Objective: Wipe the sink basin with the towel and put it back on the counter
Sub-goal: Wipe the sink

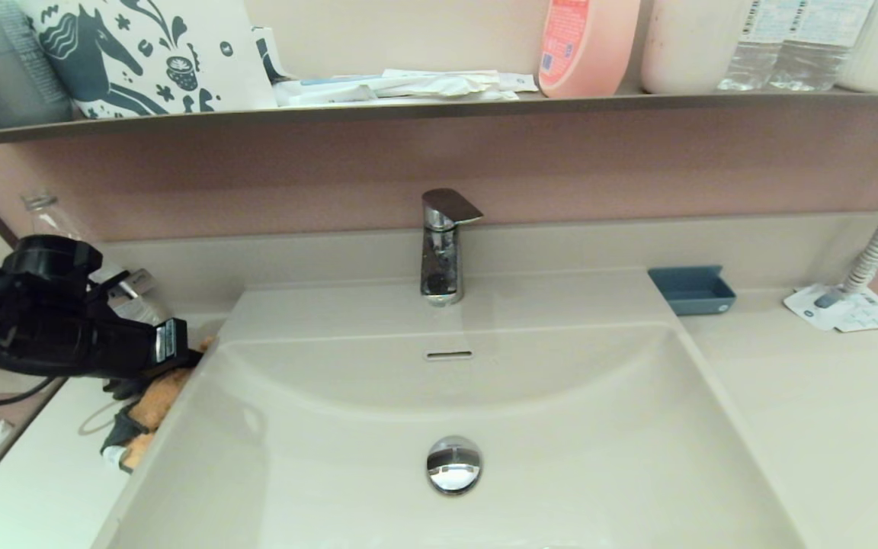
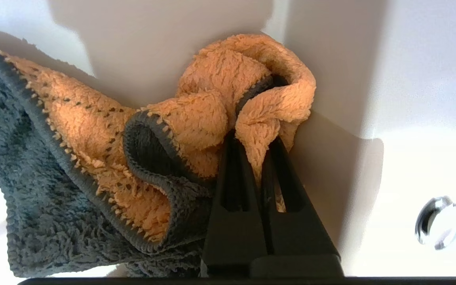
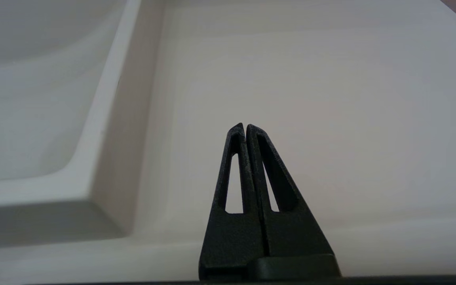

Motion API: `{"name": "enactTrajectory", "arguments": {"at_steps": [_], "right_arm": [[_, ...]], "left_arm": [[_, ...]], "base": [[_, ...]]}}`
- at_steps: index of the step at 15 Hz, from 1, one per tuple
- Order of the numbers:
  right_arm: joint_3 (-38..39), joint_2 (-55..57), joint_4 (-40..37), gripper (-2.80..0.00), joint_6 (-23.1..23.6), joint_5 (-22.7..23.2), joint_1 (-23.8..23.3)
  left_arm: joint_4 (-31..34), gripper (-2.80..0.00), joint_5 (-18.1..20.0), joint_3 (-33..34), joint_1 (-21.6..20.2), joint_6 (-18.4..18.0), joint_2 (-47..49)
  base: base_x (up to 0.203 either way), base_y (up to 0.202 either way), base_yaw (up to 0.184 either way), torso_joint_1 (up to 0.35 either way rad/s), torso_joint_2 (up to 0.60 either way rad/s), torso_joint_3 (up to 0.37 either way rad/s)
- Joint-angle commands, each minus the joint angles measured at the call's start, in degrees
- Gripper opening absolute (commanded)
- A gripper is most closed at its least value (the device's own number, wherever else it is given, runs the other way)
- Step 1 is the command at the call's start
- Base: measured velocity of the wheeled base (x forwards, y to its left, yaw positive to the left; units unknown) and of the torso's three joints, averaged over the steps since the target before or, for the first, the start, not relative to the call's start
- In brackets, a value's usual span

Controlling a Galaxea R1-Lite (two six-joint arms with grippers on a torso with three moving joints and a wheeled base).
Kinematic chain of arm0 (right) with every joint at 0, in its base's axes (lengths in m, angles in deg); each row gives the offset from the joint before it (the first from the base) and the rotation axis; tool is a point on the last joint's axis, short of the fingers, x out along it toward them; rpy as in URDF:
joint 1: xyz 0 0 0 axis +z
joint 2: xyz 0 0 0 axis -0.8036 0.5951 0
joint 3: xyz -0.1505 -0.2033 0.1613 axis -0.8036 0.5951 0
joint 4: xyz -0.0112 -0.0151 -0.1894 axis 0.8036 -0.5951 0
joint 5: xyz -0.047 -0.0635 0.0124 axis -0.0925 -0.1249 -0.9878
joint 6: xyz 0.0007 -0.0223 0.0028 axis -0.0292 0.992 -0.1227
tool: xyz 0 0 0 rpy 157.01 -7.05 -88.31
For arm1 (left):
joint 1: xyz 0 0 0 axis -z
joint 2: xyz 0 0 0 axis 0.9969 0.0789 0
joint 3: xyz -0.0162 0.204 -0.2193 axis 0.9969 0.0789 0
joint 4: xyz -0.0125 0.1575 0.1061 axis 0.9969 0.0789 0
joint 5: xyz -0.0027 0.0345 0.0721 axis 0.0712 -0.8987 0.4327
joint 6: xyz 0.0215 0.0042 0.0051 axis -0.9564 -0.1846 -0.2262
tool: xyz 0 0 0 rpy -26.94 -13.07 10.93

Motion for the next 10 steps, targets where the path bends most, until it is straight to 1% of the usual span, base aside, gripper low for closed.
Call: {"name": "enactTrajectory", "arguments": {"at_steps": [1,3,5,10], "right_arm": [[0.0,0.1,0.0,-2.8,0.0,0.0,0.0],[0.0,0.1,0.0,-2.8,0.0,0.0,0.0],[0.0,0.1,0.0,-2.8,0.0,0.0,0.0],[0.0,0.1,0.0,-2.8,0.0,0.0,0.0]], "left_arm": [[0.3,-2.8,0.1,2.6,-0.2,0.0,-2.7],[0.3,-2.8,0.0,5.1,-1.0,-0.5,-4.6],[0.3,-2.8,0.0,7.4,-2.5,-2.3,-6.2],[0.3,-2.8,0.0,15.5,-6.4,-6.6,-10.5]], "base": [[0.0,0.0,0.0,0.0,0.0,0.0],[0.0,0.0,0.0,0.0,0.0,0.0],[0.0,0.0,0.0,0.0,0.0,0.0],[0.0,0.0,0.0,0.0,0.0,0.0]]}}
